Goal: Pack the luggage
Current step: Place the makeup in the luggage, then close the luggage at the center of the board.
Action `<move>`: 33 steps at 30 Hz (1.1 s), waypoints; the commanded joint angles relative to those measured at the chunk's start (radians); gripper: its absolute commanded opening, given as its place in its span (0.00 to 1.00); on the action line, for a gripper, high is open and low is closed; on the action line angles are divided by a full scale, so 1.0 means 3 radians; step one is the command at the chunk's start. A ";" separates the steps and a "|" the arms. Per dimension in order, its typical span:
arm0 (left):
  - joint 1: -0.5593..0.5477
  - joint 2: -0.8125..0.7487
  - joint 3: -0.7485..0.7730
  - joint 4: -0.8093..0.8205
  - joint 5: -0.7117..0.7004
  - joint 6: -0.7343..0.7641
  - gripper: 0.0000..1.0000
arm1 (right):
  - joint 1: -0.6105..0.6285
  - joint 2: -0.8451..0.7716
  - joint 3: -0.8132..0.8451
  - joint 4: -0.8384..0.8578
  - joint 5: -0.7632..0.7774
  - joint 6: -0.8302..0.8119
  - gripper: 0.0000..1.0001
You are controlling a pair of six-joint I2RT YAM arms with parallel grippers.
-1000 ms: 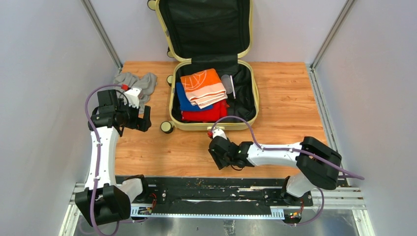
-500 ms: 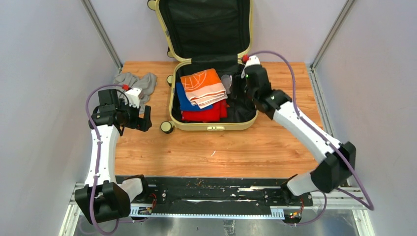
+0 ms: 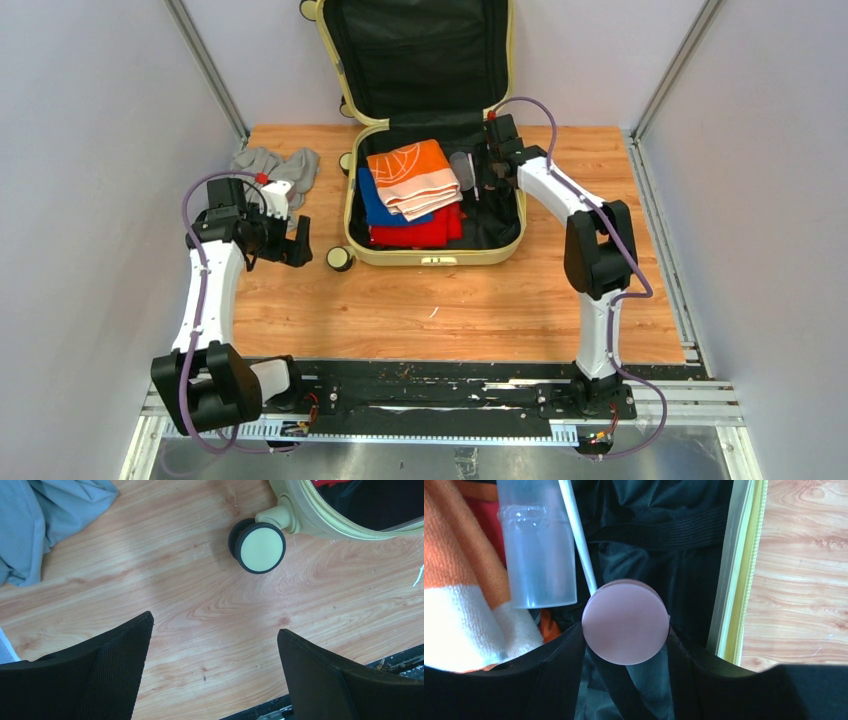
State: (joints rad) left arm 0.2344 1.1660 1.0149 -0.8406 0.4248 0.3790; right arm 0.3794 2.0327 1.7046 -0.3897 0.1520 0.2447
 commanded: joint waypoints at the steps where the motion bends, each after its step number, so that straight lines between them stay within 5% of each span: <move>1: 0.0021 0.0132 0.0029 -0.0006 0.0118 0.0063 1.00 | -0.0101 0.0088 0.0271 -0.0097 -0.0023 -0.0044 0.45; 6: 0.0021 0.0239 0.0095 -0.0005 0.0195 0.0070 1.00 | -0.0207 0.0191 0.0442 -0.0217 -0.0210 -0.0020 0.82; 10: 0.0017 0.0273 0.0105 0.0025 0.0259 0.0065 1.00 | -0.0292 0.0066 0.0588 -0.0222 -0.0393 -0.0031 1.00; 20: -0.0026 0.0388 0.0012 0.0335 0.0090 -0.0038 1.00 | -0.0693 0.0385 0.2158 0.0057 -0.0768 -0.0005 0.96; 33: -0.0229 0.0691 -0.0261 0.1047 -0.0153 -0.0381 1.00 | -0.0744 0.0846 0.2101 0.2478 -0.1236 -0.0223 0.82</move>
State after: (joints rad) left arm 0.1913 1.3293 0.9596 -0.6231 0.4068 0.3149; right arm 0.1509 2.2326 2.3493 0.0593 -0.1642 0.2142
